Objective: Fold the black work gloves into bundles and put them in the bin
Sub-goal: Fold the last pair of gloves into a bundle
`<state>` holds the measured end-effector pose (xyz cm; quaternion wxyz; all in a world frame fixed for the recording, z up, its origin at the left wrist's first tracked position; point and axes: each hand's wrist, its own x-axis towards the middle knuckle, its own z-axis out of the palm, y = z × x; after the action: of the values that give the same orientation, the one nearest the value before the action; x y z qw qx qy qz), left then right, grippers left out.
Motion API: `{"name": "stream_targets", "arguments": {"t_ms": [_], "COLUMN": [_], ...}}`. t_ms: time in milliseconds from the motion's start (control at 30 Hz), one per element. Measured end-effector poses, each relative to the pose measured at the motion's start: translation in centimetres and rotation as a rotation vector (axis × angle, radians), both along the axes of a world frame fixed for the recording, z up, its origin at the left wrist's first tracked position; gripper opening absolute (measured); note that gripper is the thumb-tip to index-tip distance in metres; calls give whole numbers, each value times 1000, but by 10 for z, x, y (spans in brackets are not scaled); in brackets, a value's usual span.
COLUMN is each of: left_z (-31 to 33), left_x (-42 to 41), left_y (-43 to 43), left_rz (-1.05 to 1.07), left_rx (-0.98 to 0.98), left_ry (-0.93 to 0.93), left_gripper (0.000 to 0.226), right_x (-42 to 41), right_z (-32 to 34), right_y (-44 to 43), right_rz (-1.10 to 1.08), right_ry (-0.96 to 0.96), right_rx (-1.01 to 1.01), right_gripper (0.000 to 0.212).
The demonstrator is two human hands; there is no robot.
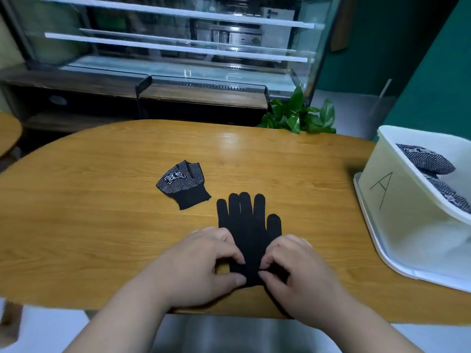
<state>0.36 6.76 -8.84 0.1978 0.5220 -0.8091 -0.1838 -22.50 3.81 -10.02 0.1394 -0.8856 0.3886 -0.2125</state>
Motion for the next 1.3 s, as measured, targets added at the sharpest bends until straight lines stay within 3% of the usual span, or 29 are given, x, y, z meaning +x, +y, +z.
{"name": "stream_targets", "arguments": {"t_ms": [167,267,367,533,800,1133,1300], "left_z": [-9,-12,-13,-13,-11,67,105], "left_x": [16,29,39,46,52,40,32], "left_y": [-19,-37,-53,-68,-67,-39,-39], "left_rz": [211,453,587,712,764,855,768], "left_rx": [-154,-233,-215,-146,-137,-264,-138], "left_ry": [82,-27,-106,-177,-141,415,341], "left_gripper": [30,21,30,33,11,10,26], "right_x": [-2,-3,1,5,1,0,-1], "right_z": [3,3,3,0,-1,3,2], "right_y": [-3,-12,-22,-32,-36,-35,-35], "right_rz": [-145,-220,-258,-319,-386,-429,-438], "right_ry": [-224,-287,-288,-343,-391,-459,-522], "right_rx": [62,124,125,143,236,380,411], "right_gripper": [25,27,23,17,19,17,18]}}
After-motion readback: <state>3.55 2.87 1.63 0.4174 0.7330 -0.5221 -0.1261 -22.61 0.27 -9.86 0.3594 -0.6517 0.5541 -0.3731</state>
